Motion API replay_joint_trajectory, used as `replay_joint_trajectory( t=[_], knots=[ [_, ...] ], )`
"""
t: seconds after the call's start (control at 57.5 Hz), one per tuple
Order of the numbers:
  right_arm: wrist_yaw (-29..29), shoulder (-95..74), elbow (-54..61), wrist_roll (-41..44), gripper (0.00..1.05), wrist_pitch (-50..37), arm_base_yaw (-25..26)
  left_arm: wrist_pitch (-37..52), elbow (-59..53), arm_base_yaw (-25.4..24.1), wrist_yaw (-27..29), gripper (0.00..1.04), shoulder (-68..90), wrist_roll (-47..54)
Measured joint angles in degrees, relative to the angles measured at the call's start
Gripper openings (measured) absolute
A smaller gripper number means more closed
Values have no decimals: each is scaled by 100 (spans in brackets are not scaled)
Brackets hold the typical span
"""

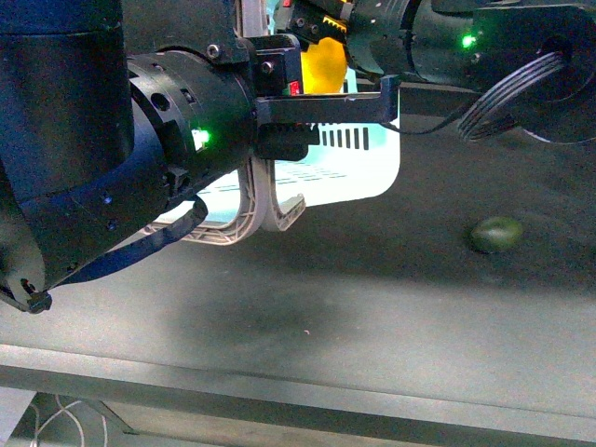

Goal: Pick mango with right arm and hold basket with left

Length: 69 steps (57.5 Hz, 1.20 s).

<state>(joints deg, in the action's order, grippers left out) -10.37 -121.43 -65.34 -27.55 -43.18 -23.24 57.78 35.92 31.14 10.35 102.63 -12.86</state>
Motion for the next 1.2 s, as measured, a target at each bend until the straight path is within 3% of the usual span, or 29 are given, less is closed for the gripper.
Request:
replay_joint_trajectory(
  t=[0.157,0.452,0.957,1.113,1.2],
  knots=[
    [111,-85,-92,11,63,85,-2,0,0,0,4,5,0,0],
    [249,-107,-122,-37,98,26,70,-7,-2,0,-26,5,0,11],
    [413,1845,1272,35,96,-175,492,-26,0,0,11,5,-2,-55],
    [673,2708,2059,85,96,-173,761,-26,0,0,9,5,-2,-46],
    [1097,3427,2782,317,96,-173,935,-26,0,0,0,5,-2,-46]
  ],
)
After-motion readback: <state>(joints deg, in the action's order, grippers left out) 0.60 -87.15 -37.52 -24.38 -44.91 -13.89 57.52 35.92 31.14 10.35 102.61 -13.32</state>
